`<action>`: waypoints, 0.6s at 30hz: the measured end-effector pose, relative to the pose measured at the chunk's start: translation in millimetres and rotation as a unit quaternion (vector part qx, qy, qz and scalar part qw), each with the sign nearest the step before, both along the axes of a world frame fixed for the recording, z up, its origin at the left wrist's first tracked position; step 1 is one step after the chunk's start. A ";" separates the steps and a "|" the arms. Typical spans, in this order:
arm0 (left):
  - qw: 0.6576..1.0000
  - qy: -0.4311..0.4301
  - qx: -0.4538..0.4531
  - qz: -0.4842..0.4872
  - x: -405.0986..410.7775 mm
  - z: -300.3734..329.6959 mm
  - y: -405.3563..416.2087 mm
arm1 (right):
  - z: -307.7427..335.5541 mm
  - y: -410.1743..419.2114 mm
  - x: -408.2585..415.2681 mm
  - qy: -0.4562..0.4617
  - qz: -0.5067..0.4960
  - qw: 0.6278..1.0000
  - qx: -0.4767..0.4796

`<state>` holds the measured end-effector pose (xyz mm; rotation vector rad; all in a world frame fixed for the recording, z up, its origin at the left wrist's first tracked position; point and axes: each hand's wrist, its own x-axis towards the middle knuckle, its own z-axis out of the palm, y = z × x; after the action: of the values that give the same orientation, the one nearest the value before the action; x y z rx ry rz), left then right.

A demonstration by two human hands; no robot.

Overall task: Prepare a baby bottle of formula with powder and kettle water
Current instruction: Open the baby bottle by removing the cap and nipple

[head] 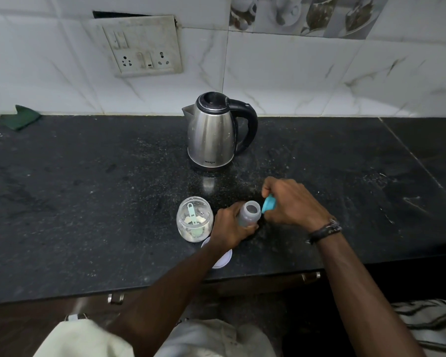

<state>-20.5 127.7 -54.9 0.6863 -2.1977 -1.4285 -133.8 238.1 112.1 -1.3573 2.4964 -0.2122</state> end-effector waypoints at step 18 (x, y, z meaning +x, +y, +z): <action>1.000 0.008 -0.004 -0.006 0.0 -0.9 0.4 | -97.2 75.3 -8.7 -0.034 -0.137 0.989 -0.044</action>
<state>-20.4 128.1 -55.8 0.6576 -2.1991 -1.4252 -142.5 313.5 14.9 -1.0125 2.6361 -0.4240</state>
